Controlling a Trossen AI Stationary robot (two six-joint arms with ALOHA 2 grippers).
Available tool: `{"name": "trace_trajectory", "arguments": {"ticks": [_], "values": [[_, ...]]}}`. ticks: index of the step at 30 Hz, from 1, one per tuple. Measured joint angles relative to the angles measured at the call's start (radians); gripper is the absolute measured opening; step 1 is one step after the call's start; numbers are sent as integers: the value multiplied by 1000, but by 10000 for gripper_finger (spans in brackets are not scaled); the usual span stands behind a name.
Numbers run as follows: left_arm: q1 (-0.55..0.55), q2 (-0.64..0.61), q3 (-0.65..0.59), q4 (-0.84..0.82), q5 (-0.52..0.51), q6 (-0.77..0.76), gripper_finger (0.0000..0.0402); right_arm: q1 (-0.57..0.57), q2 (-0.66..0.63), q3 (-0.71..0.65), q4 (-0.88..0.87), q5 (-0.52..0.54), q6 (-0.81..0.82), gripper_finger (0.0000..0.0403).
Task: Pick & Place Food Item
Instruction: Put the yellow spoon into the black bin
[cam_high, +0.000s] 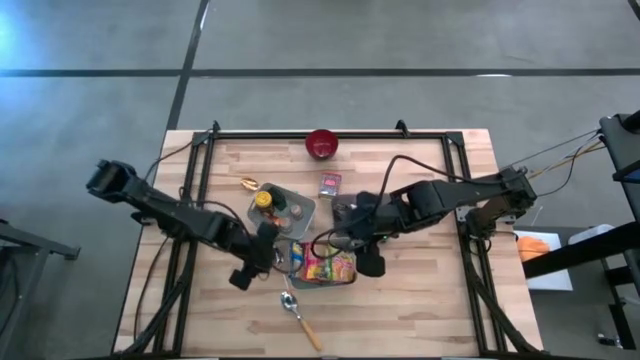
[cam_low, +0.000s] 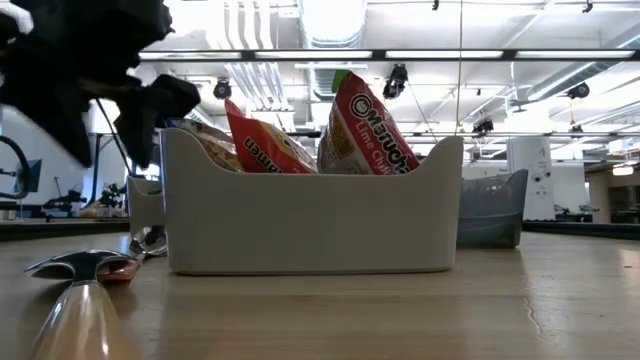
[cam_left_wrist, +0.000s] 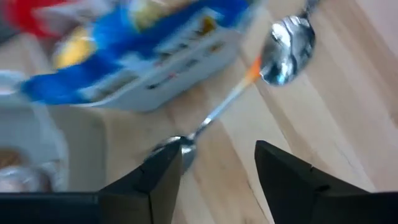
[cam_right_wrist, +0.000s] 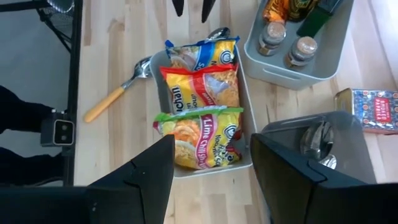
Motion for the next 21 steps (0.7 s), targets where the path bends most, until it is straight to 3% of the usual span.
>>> {"name": "trace_trajectory", "arguments": {"ticks": [6, 10, 16, 21], "values": [[-48, 28, 0, 60, 0, 14, 211, 23, 0, -1, -4, -1, 24, 208], [-56, 12, 0, 78, 2, -78, 211, 33, 5, -3, -5, -25, 85, 208], [-61, -1, -5, 45, 16, -417, 211, 64, 39, -19, 33, -29, 569, 208], [-115, -6, -6, 63, 23, -498, 211, 133, 69, -43, 180, 7, 793, 208]]}}
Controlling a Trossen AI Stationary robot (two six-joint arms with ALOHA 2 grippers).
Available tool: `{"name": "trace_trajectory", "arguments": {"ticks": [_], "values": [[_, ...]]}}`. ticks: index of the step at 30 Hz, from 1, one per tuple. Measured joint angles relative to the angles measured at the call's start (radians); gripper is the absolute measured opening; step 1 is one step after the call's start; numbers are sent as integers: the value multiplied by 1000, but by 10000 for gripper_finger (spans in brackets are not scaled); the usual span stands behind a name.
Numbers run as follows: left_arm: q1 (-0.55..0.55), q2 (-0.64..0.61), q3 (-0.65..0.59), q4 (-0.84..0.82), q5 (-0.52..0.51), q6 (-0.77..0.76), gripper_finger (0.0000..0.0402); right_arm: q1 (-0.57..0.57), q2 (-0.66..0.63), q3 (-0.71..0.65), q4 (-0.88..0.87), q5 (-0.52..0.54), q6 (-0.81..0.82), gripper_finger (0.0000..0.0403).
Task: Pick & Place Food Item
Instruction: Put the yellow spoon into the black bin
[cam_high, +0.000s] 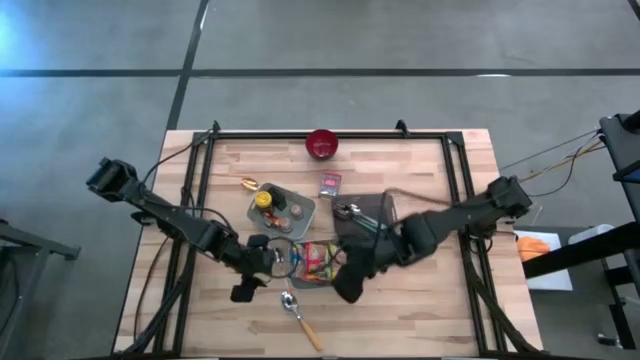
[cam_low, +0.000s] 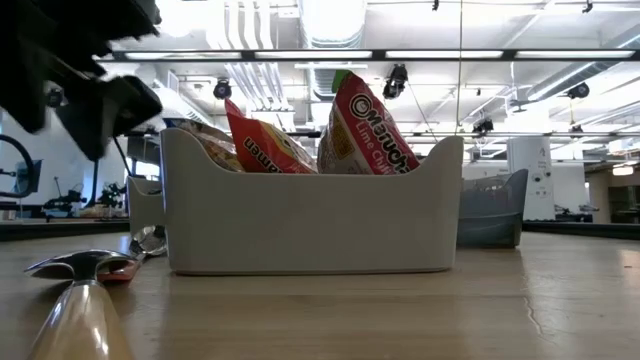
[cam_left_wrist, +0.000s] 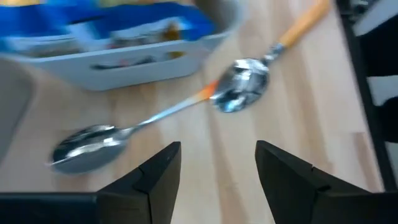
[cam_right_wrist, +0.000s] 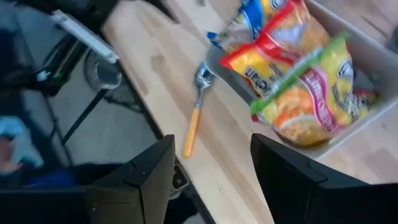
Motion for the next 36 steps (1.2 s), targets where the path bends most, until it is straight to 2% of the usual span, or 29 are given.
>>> {"name": "trace_trajectory", "arguments": {"ticks": [5, 12, 17, 21, 25, 30, 36], "values": [[-84, 0, 0, 13, 3, 41, 211, 56, 43, 3, 11, 99, 114, 208], [-164, 26, 0, 75, -3, 40, 210, 101, 72, 0, 36, 126, 131, 208], [-197, 111, 21, 192, -58, 29, 186, 120, 69, -5, 37, 134, 112, 208], [-218, 214, 144, 206, -132, 169, 168, 148, 69, -6, 37, 144, 92, 208], [-216, 343, 291, 130, -217, 269, 165, 169, 69, -7, 37, 179, 86, 208], [-197, 497, 442, 44, -147, 374, 166, 189, 69, -7, 35, 182, 87, 208], [-188, 607, 507, 42, -137, 488, 166, 220, 69, -7, 35, 181, 101, 208]]}}
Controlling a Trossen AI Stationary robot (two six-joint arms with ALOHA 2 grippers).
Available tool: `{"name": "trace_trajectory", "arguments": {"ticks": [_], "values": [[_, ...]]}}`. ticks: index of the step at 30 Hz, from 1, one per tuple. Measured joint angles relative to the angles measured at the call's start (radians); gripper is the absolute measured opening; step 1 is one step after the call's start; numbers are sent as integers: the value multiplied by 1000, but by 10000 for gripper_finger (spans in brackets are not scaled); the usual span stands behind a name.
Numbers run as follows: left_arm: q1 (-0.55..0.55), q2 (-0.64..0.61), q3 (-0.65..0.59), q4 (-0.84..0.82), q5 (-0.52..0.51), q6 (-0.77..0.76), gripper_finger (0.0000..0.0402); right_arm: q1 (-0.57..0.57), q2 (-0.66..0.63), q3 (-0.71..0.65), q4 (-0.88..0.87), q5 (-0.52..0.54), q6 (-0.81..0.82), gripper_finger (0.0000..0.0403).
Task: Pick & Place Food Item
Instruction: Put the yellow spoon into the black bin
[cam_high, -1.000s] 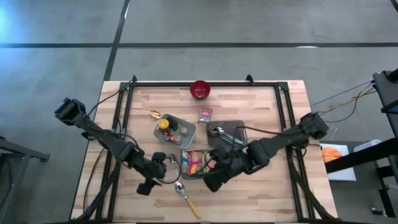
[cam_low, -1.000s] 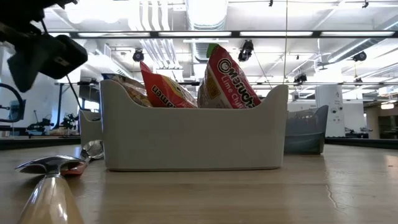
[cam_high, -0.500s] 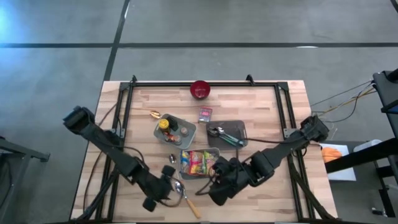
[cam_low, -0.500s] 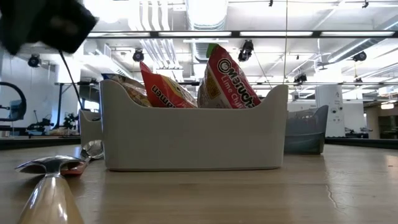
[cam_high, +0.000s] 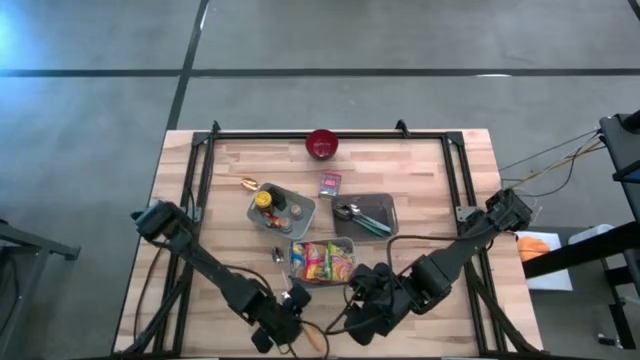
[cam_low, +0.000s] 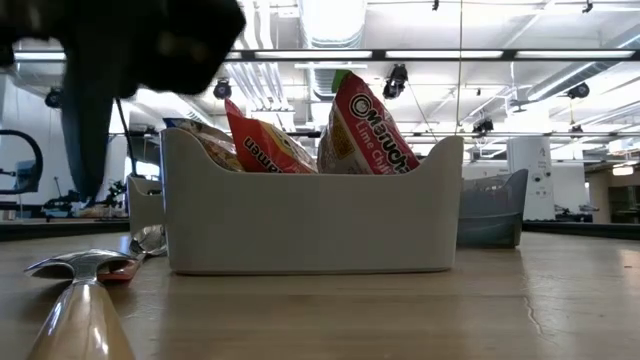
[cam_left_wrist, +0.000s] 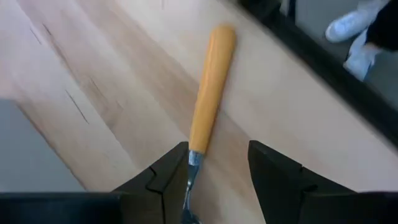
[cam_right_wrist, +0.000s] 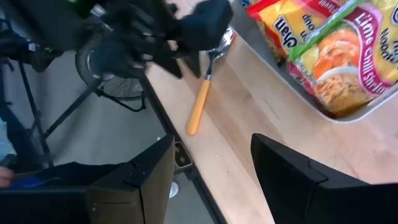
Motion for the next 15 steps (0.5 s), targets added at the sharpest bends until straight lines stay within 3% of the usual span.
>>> {"name": "trace_trajectory", "arguments": {"ticks": [7, 15], "values": [[43, 41, -3, -29, -1, 21, 166, 38, -1, 0, 1, 1, 22, 208], [64, 53, -8, -96, 70, 99, 166, 62, -1, 0, 2, 27, 46, 208]]}}
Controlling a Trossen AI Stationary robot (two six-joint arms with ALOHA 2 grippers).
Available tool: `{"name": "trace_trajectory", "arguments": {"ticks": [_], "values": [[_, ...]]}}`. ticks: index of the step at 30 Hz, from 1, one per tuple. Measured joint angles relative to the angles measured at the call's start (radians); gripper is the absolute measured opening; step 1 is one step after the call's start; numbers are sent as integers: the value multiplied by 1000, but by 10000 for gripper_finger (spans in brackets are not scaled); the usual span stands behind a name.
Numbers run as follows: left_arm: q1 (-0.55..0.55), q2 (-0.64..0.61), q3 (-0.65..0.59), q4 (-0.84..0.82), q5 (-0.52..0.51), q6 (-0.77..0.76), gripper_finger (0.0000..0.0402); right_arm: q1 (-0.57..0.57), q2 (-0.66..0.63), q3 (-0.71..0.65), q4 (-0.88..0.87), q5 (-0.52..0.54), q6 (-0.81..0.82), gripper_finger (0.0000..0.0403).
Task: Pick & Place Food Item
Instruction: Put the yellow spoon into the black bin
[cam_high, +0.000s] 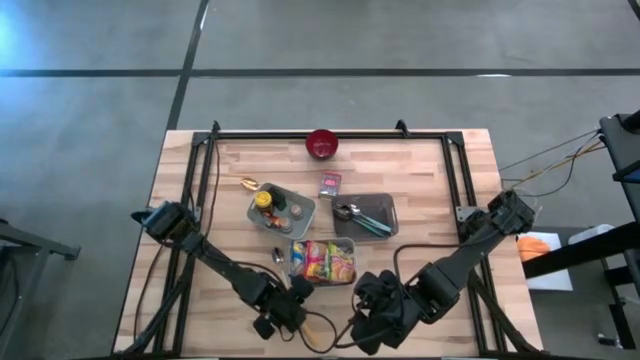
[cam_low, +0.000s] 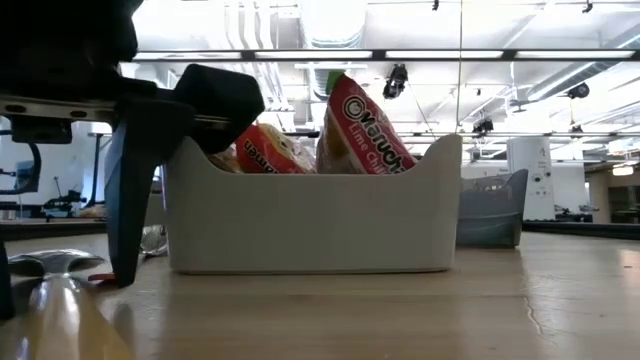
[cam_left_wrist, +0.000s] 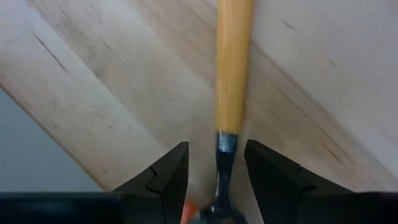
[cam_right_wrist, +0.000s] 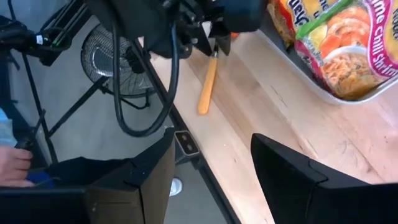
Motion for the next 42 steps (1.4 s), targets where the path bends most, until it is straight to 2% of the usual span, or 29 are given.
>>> {"name": "trace_trajectory", "arguments": {"ticks": [6, 9, 13, 15, 27, 42], "values": [[0, 0, -2, -3, 6, 5, 149, 7, 0, 0, 3, -1, 0, 208], [0, 0, -4, -9, 13, 12, 110, 6, 0, 0, 4, -1, 4, 208], [-1, 0, -5, -25, 32, 11, 36, 6, 0, 0, 5, -1, 16, 208], [0, 0, -5, -27, 41, 8, 14, 6, 0, 0, 7, -1, 19, 208], [-13, -7, 8, -58, 73, -14, 5, 7, -1, 0, 25, -1, 19, 208], [-14, -150, 16, -88, 101, -147, 4, 20, -4, 0, 27, -4, -36, 208]]}}
